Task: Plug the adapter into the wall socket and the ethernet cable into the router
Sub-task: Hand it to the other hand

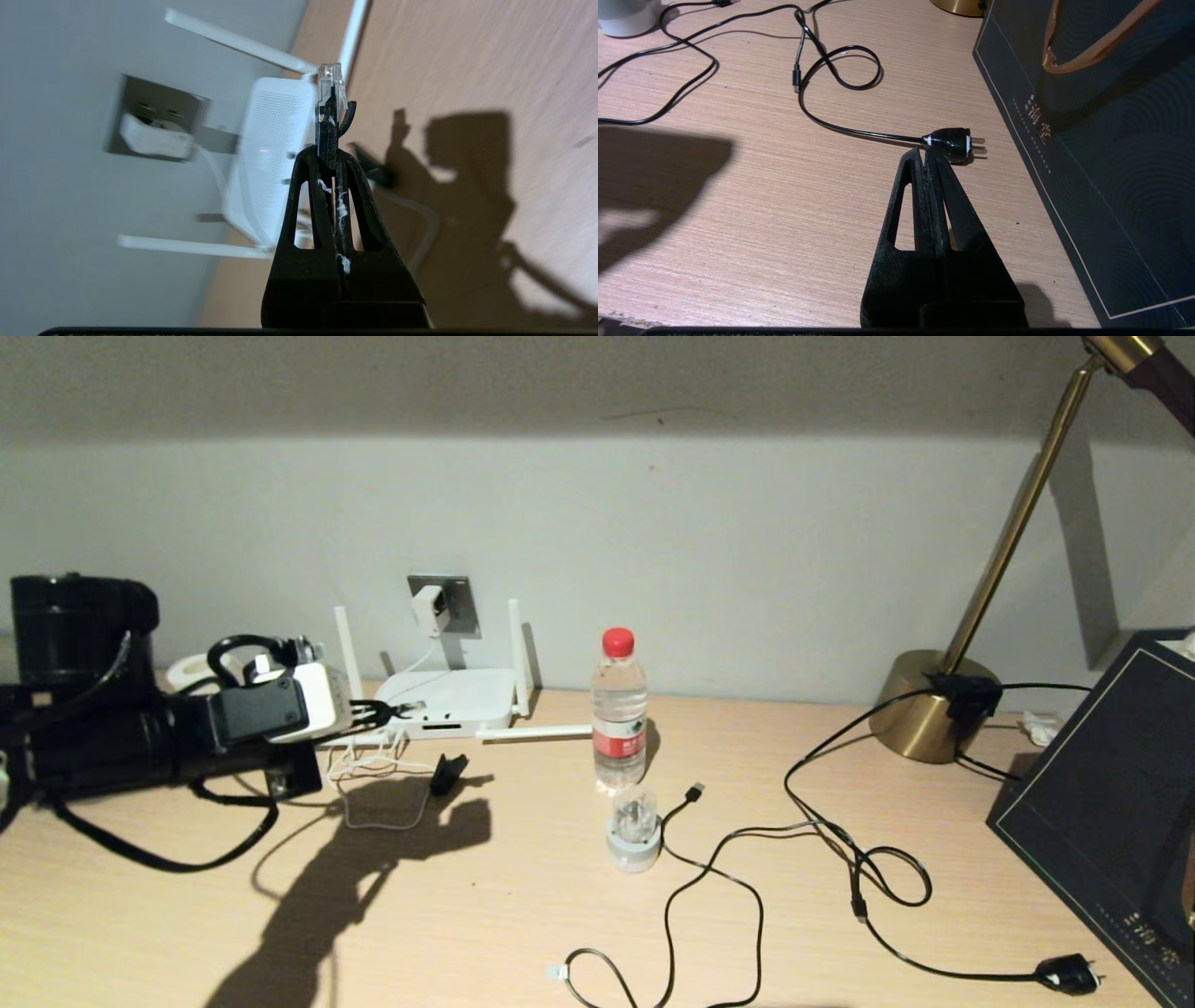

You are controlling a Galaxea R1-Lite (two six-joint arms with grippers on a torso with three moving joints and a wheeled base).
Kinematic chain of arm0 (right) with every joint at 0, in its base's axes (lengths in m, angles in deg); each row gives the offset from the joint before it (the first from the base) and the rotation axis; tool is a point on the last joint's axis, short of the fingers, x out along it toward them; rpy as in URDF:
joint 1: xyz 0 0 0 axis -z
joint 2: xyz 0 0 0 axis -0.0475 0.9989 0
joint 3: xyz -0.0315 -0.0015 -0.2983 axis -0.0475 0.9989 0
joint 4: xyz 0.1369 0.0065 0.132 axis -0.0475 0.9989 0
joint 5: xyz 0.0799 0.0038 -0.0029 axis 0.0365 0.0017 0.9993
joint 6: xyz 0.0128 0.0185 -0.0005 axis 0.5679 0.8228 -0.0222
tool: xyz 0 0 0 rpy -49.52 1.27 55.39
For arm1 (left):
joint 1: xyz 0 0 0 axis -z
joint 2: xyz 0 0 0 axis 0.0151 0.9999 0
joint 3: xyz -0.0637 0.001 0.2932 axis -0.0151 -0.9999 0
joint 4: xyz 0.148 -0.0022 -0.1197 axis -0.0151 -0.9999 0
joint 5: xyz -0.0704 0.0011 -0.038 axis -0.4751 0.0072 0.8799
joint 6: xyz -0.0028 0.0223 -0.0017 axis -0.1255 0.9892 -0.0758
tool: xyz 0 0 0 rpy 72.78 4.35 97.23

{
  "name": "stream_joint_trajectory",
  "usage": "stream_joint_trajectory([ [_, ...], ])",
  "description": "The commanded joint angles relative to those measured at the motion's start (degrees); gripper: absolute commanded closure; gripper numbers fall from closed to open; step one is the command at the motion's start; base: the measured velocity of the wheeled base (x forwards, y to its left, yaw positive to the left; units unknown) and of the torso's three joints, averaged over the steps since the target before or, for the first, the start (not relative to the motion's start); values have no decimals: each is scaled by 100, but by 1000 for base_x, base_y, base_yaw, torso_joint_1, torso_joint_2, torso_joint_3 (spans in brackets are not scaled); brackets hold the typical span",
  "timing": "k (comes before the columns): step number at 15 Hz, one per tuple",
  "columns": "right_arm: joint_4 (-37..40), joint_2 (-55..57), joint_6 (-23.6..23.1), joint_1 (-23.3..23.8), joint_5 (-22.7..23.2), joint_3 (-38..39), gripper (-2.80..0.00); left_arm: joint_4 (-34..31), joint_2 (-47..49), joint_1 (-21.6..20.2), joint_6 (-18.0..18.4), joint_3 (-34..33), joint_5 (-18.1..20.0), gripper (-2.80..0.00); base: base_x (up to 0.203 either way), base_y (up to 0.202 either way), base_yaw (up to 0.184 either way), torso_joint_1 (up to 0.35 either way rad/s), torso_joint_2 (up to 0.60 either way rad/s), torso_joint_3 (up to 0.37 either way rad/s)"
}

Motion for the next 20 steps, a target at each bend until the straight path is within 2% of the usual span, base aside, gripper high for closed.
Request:
stream_joint_trajectory([
  [1, 7, 9, -3, 0, 6, -1, 0, 703, -280, 413, -1030, -700, -352, 0, 0, 0, 0, 0, 0, 0],
  [2, 7, 9, -3, 0, 6, -1, 0, 1048, -348, 594, -1418, -869, -595, 0, 0, 0, 0, 0, 0, 0],
  [4, 7, 9, -3, 0, 6, -1, 0, 1067, -272, 663, -1427, -534, -469, 0, 0, 0, 0, 0, 0, 0],
  [7, 7, 9, -11, 0, 6, -1, 0, 988, 91, 1131, -1376, 440, -399, 0, 0, 0, 0, 0, 0, 0],
  [9, 7, 9, -108, 0, 6, 8, 0, 800, 501, 1488, -1049, 960, -388, 0, 0, 0, 0, 0, 0, 0],
  [11, 7, 9, -34, -8, 0, -7, 0, 722, 630, 1554, -581, 973, -348, 0, 0, 0, 0, 0, 0, 0],
  [13, -140, 24, 282, -8, -4, -177, 0, 632, 558, 1764, -519, 956, -268, 0, 0, 0, 0, 0, 0, 0],
  [14, -244, 144, 514, -8, 43, -520, 0, 484, 482, 1823, -520, 940, -259, 0, 0, 0, 0, 0, 0, 0],
  [15, -289, 432, 789, -5, 128, -866, 0, 102, 362, 1856, -531, 933, -258, 0, 0, 0, 0, 0, 0, 0],
  [17, -347, 1510, 1452, -6, 501, -1631, 0, -649, 139, 1898, -573, 1099, -277, 0, 0, 0, 0, 0, 0, 0],
  [18, -393, 2145, 1819, -7, 930, -2016, 0, -849, 112, 1985, -626, 1263, -282, 0, 0, 0, 0, 0, 0, 0],
  [19, -474, 2665, 2146, -6, 1501, -2298, 0, -913, 122, 2021, -659, 1335, -292, 0, 0, 0, 0, 0, 0, 0],
  [20, -629, 3130, 2456, -7, 2405, -2533, 0, -914, 80, 2029, -660, 1336, -292, 0, 0, 0, 0, 0, 0, 0],
])
